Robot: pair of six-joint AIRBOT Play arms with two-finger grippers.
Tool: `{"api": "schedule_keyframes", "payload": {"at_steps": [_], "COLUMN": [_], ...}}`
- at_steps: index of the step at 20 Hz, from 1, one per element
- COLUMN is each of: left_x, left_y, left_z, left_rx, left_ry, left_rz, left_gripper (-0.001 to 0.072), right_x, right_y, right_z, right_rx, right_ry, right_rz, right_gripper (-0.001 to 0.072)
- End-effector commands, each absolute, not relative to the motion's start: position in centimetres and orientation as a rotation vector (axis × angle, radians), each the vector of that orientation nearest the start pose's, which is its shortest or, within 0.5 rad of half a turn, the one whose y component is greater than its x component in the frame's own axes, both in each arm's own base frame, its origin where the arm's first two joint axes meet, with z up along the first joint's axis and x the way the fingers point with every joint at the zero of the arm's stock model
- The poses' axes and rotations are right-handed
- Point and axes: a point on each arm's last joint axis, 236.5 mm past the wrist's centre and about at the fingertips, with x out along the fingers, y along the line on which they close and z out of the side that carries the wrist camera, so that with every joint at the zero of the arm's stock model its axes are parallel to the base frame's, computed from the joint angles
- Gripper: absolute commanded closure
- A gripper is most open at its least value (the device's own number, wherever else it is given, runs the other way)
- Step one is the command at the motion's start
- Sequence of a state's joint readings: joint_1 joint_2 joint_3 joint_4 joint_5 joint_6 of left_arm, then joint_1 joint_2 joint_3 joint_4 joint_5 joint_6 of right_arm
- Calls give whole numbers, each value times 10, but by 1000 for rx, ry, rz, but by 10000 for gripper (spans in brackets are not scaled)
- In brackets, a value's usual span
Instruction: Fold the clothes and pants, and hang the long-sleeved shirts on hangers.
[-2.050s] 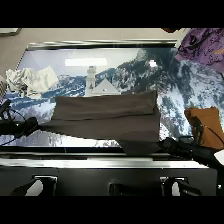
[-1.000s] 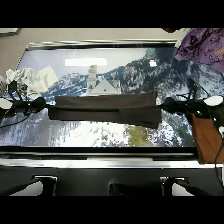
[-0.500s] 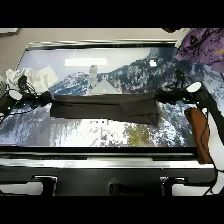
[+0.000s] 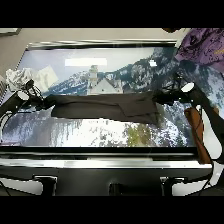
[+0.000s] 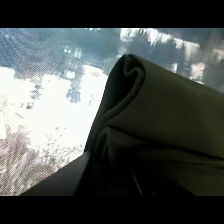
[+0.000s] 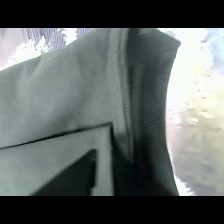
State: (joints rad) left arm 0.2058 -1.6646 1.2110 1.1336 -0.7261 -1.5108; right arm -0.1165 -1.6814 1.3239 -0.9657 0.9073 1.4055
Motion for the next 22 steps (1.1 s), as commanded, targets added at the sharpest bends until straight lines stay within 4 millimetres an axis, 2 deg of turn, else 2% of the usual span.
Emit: {"api": "schedule_keyframes", "payload": {"at_steps": [1, 2, 3, 5, 7, 8, 9, 10, 11, 13, 16, 22], "left_x": [494, 499, 504, 515, 523, 526, 527, 528, 528, 528, 528, 528], "left_y": [33, 32, 32, 34, 33, 33, 32, 32, 33, 32, 32, 33], "left_z": [-84, -73, -62, -33, -6, 6, 14, 21, 26, 32, 37, 37], "left_rx": [-526, -522, -513, -474, -456, -450, -445, -441, -436, -433, -431, -430], "left_ry": [1088, 1081, 1075, 1052, 1027, 1015, 1006, 997, 987, 976, 966, 965], "left_rz": [73, 60, 47, 22, -2, -11, -18, -21, -21, -23, -24, -23], "left_gripper": [269, 157, 139, 139, 139, 139, 137, 87, 84, 84, 83, 84], "right_x": [479, 478, 479, 479, 476, 473, 469, 465, 461, 457, 462, 470], "right_y": [54, 50, 40, 6, -22, -26, -25, -18, -12, -1, 1, 10], "right_z": [-53, -42, -30, -10, -7, -12, -18, -28, -39, -59, -80, -89], "right_rx": [608, 649, 697, 732, 769, 786, 799, 797, 789, 799, 838, 901], "right_ry": [1230, 1240, 1245, 1234, 1221, 1232, 1252, 1285, 1315, 1358, 1364, 1342], "right_rz": [176, 164, 140, 117, 110, 143, 186, 240, 276, 337, 345, 378], "right_gripper": [499, 297, 207, 200, 167, 154, 153, 128, 96, 96, 97, 98]}}
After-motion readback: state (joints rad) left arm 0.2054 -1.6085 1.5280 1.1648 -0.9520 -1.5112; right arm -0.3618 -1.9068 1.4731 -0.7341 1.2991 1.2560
